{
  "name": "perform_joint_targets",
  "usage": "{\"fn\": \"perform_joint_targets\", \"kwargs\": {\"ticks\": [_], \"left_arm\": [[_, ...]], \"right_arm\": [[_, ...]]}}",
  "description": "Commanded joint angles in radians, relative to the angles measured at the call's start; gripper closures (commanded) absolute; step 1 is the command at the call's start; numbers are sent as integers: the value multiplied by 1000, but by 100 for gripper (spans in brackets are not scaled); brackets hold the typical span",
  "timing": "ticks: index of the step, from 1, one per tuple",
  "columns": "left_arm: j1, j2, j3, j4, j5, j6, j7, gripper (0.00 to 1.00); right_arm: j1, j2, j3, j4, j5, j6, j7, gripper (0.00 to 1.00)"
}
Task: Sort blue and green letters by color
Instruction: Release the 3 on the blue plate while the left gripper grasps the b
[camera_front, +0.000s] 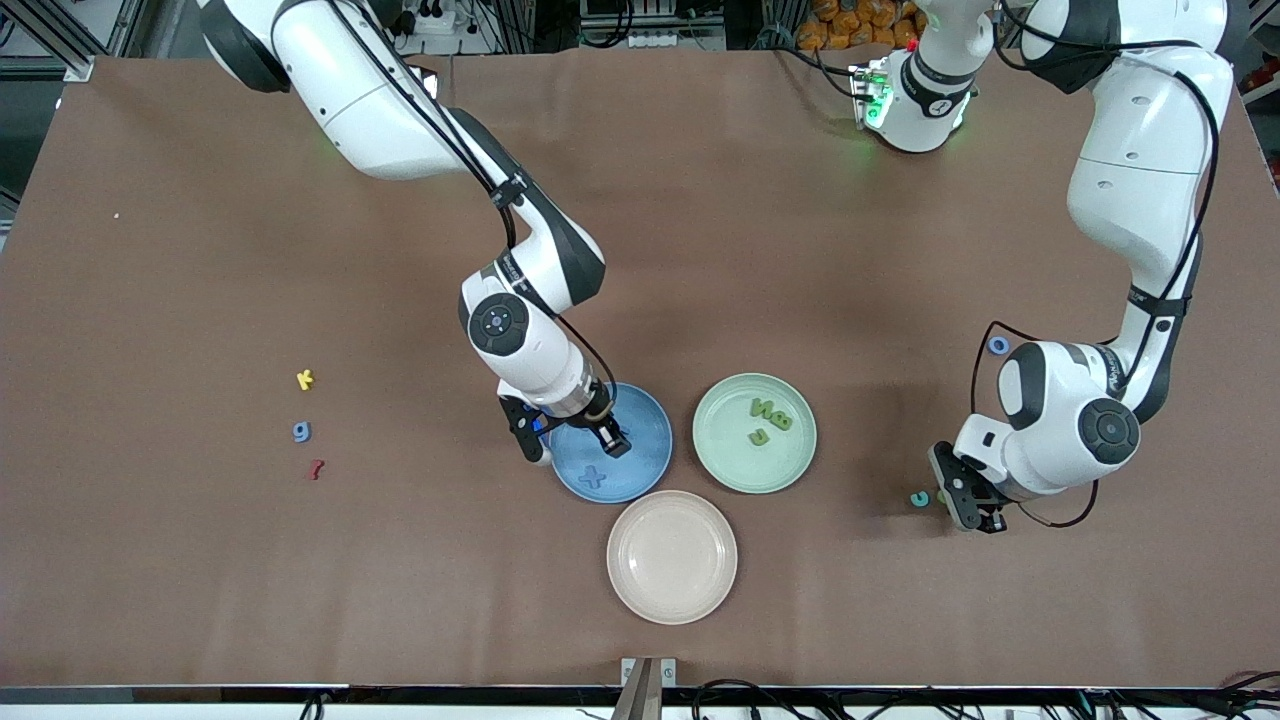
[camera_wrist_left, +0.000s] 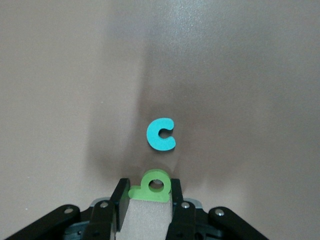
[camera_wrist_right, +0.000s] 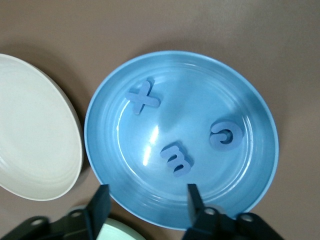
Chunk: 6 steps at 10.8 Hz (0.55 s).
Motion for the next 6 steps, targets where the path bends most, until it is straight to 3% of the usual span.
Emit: {"fn": "perform_joint_targets", "kwargs": {"ticks": [1, 3, 6], "left_arm": [[1, 5, 3, -6, 31, 9, -31, 88], [-2, -8, 8, -5, 31, -2, -49, 89], [-22, -95, 20, 0, 31, -90, -147, 89]], "right_arm": [[-35, -10, 1, 15, -78, -29, -83, 0], [-195, -69, 93, -53, -122, -124, -372, 0], [-300, -160, 95, -167, -148, -218, -679, 0]]}}
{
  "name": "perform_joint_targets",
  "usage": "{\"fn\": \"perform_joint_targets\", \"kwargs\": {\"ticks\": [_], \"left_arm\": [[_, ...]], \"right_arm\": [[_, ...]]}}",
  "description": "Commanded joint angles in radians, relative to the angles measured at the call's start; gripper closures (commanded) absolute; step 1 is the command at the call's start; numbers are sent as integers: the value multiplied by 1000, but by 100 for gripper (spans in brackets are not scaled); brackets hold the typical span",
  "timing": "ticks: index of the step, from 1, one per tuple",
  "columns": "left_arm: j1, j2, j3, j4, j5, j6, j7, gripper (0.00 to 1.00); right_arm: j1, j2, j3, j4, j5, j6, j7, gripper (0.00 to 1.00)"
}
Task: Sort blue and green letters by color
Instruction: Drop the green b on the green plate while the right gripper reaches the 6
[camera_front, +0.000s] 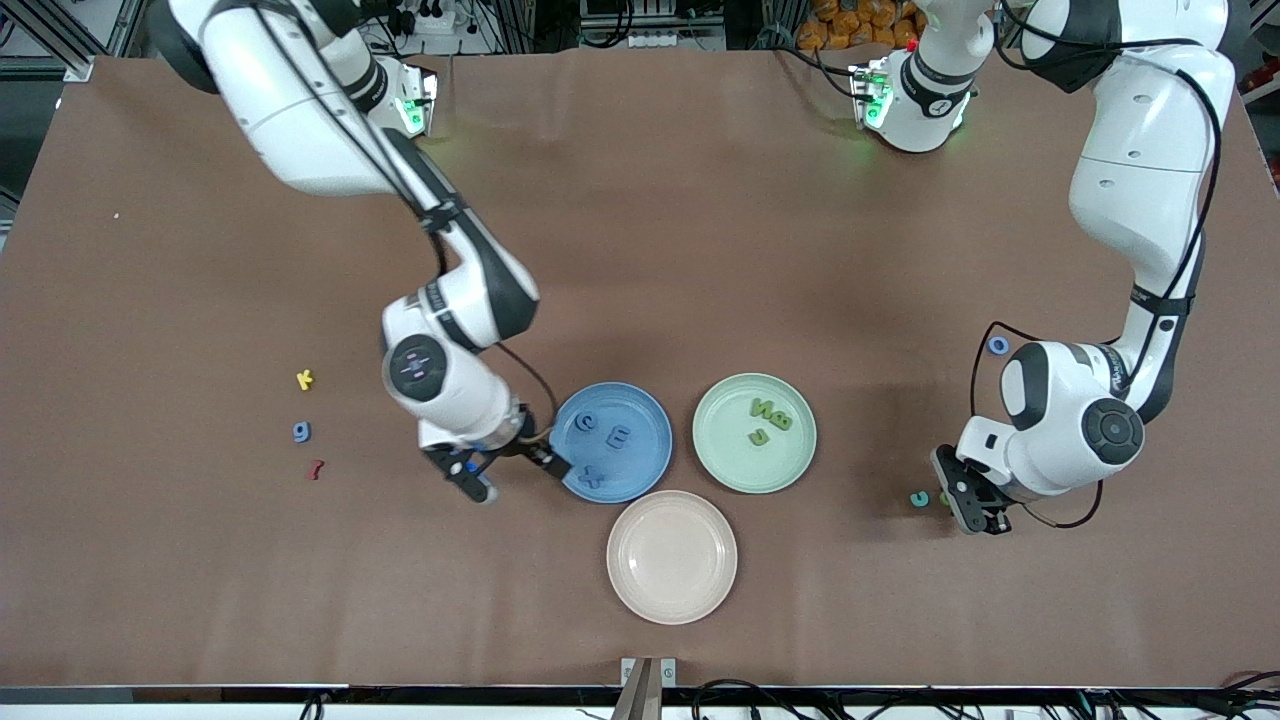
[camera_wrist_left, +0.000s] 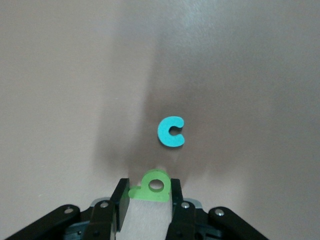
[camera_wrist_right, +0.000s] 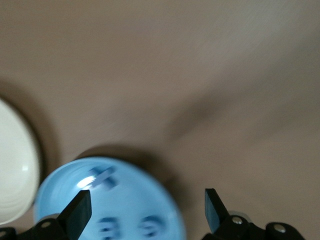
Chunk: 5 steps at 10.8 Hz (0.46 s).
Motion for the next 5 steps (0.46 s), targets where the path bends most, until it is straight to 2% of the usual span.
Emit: {"fn": "perform_joint_targets", "kwargs": {"ticks": [1, 3, 5], "left_arm": [[-37, -109, 25, -10, 36, -88, -152, 89], [-65, -140, 25, -11, 41, -128, -350, 89], [-115, -159, 24, -8, 41, -183, -617, 89]], "right_arm": [[-111, -141, 29, -202, -98, -34, -260, 0], [-168, -186, 8, -311, -247, -17, -395, 0], [-228, -211, 3, -388, -301, 15, -560, 0]]}}
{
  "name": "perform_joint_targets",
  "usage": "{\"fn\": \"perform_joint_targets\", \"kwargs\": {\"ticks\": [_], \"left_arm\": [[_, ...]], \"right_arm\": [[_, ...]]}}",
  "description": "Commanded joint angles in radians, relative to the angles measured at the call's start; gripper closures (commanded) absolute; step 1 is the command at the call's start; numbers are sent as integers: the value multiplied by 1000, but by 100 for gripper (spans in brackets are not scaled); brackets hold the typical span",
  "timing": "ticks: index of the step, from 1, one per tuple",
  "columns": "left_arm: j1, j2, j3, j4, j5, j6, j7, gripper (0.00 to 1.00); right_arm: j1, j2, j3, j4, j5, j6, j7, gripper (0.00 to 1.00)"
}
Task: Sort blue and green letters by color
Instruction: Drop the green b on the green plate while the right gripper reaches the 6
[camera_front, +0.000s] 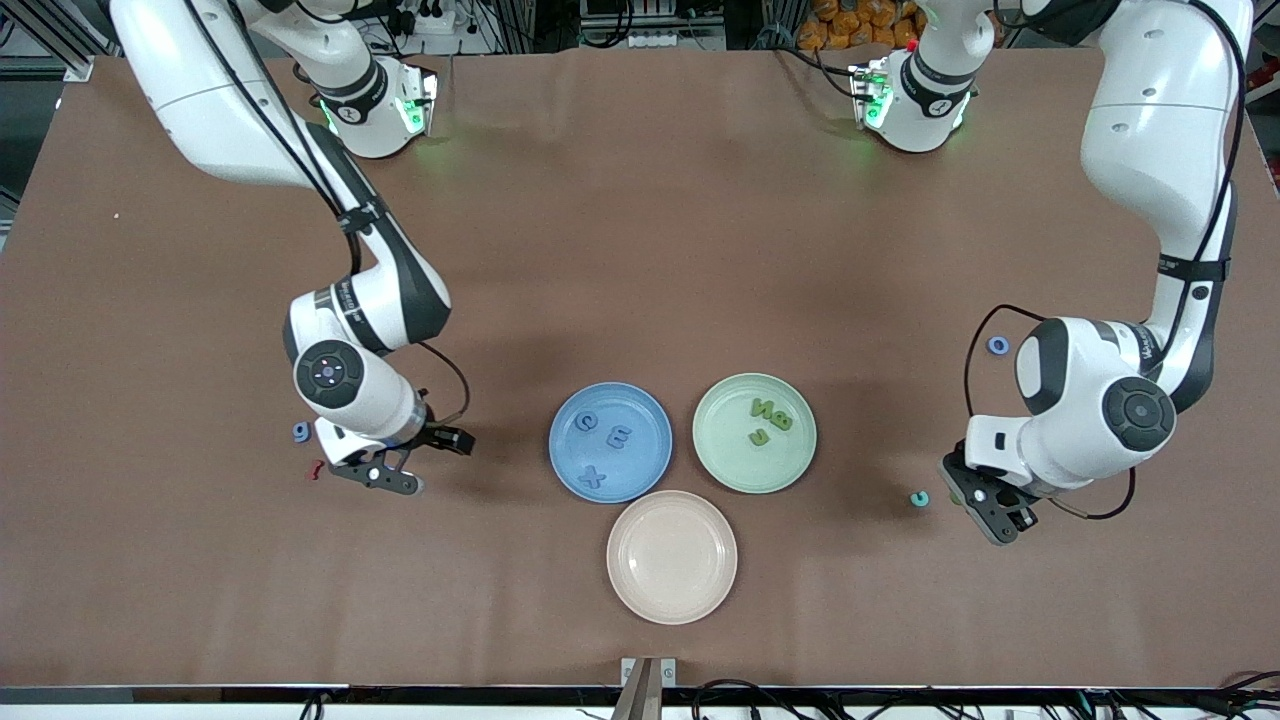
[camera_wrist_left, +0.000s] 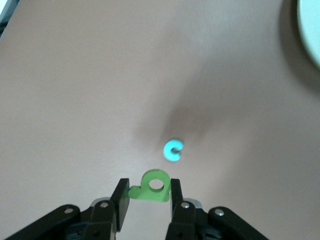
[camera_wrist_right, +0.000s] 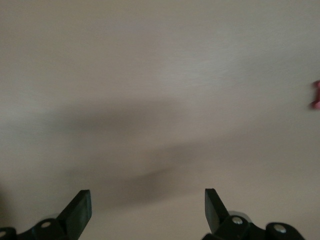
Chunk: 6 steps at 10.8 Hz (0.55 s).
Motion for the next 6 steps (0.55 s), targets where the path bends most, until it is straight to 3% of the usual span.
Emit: {"fn": "perform_joint_targets", "kwargs": {"ticks": [1, 2, 6], "left_arm": [[-86, -48, 13, -18, 21, -80, -373, 89], [-117, -53, 9, -15, 12, -103, -496, 89], [-258, -44, 4, -12, -15, -109, -933, 86]], "right_arm": [[-113, -83, 4, -176, -94, 78, -263, 0], [-145, -92, 1, -211, -96, 113, -363, 0], [-179, -103, -114, -265, -93, 200, -624, 0]]}}
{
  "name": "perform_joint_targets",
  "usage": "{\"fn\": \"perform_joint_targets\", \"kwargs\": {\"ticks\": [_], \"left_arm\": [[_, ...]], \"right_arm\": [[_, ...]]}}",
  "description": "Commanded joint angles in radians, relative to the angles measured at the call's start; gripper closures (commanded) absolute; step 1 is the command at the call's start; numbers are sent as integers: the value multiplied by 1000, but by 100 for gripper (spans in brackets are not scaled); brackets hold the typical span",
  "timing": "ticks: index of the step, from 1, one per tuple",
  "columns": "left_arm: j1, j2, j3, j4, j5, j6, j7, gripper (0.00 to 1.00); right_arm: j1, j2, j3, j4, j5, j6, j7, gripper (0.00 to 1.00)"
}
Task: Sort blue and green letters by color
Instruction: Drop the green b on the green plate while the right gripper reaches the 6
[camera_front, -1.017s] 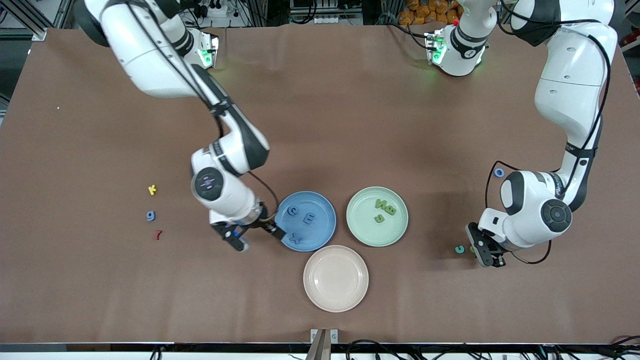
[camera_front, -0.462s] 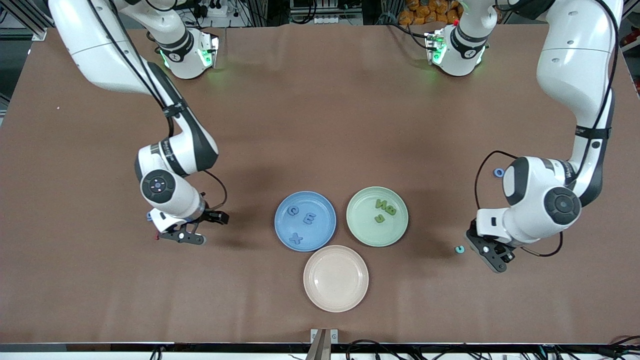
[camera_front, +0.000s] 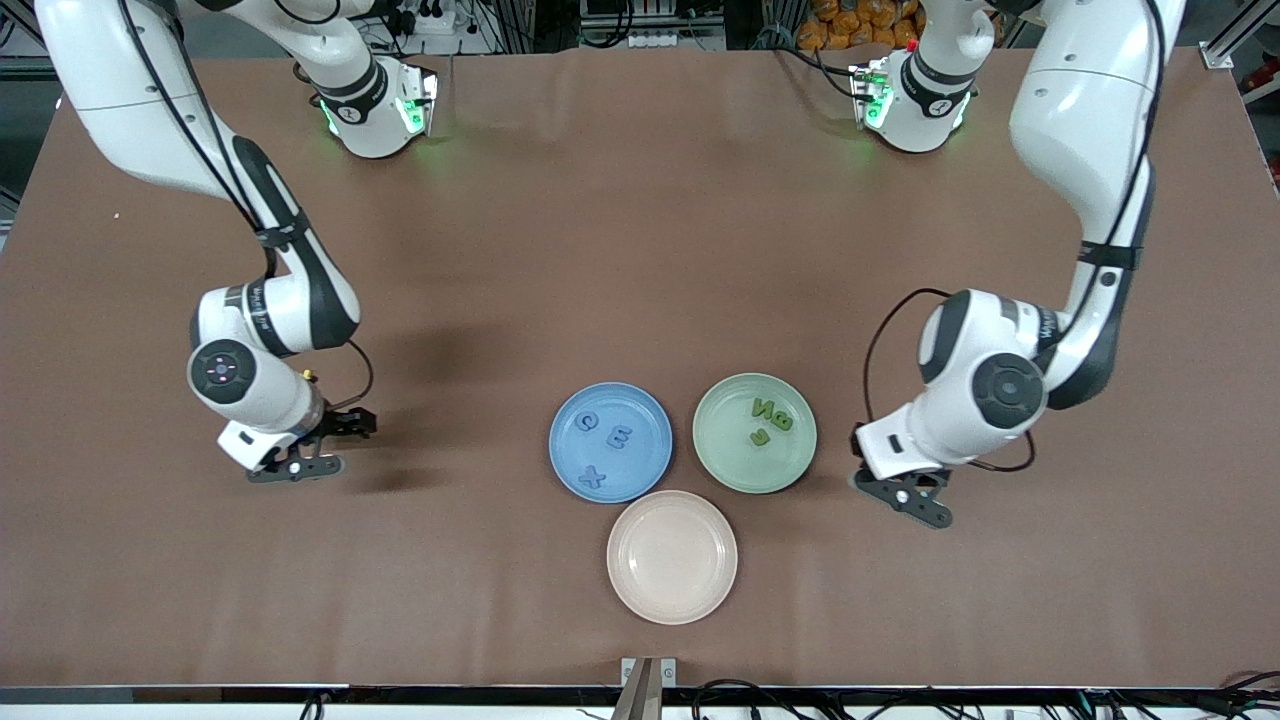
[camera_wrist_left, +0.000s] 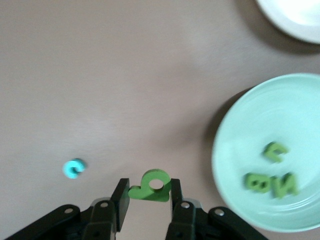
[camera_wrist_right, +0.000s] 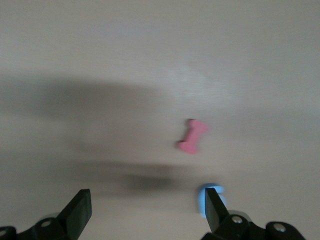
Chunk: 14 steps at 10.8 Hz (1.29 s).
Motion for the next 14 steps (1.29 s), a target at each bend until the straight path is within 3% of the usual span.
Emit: {"fn": "perform_joint_targets", "kwargs": {"ticks": [1, 4, 7, 9, 10, 11, 14], "left_arm": [[-93, -6, 9, -12, -50, -17, -249, 86], [-128, 4, 9, -14, -185, -17, -337, 86], [-140, 39, 9, -15, -185, -16, -351, 78], [-153, 56, 14, -18, -182, -13, -351, 78], [-159, 66, 17, -18, -182, -11, -351, 70], [-157, 67, 18, -18, -181, -8, -343, 1], [-154, 57, 20, -18, -181, -8, -349, 0]], "right_arm": [[-24, -46, -41, -102, -17, 118, -97, 0], [-38, -39, -59, -128, -15, 171, -121, 0], [-62, -39, -61, -192, -9, 259, -183, 0], [-67, -41, -61, -216, -8, 293, -216, 0], [-72, -39, -61, -219, -8, 295, -224, 0], [-72, -39, -59, -220, -8, 295, -224, 0], [-73, -42, -58, -231, -6, 295, -226, 0]]}}
